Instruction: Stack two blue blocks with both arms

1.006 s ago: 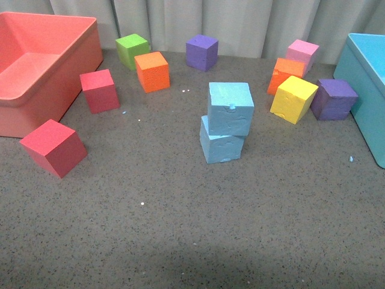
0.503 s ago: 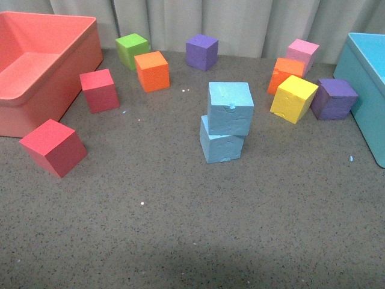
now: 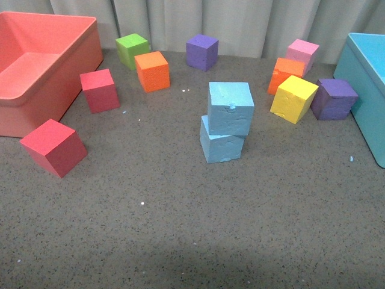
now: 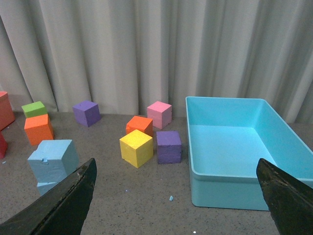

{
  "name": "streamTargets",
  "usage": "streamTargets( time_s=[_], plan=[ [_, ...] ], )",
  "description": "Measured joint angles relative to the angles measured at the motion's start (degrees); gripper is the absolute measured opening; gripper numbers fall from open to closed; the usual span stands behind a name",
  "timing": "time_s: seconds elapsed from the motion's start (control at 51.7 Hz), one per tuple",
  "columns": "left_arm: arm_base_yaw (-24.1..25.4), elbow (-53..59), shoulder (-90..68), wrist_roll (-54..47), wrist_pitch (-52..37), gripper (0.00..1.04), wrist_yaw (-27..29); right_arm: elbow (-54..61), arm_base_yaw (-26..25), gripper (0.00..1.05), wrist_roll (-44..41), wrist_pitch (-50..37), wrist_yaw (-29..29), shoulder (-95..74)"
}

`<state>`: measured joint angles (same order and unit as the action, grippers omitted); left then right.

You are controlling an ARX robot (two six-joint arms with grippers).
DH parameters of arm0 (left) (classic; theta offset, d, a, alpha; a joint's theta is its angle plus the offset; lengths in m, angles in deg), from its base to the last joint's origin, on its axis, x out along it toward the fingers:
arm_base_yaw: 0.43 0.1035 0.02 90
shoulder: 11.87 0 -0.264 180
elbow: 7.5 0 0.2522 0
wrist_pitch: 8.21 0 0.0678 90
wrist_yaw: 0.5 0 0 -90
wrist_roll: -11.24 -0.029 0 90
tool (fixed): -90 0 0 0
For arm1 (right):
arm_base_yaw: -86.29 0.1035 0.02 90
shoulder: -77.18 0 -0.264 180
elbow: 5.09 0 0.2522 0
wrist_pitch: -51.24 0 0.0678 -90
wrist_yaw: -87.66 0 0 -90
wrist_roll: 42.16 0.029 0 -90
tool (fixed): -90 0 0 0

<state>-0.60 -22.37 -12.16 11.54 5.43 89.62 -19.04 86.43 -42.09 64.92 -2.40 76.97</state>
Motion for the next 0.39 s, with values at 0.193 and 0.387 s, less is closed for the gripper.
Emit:
streamTargets(
  time_s=[0.193,0.387],
  plan=[
    [0.0,0.0,0.0,0.0,0.0,0.98,0.0,0.0,0.0,0.95,0.0,0.0,0.0,0.0],
    [0.0,0.0,0.0,0.0,0.0,0.98,0.0,0.0,0.0,0.95,0.0,0.0,0.0,0.0]
  ],
)
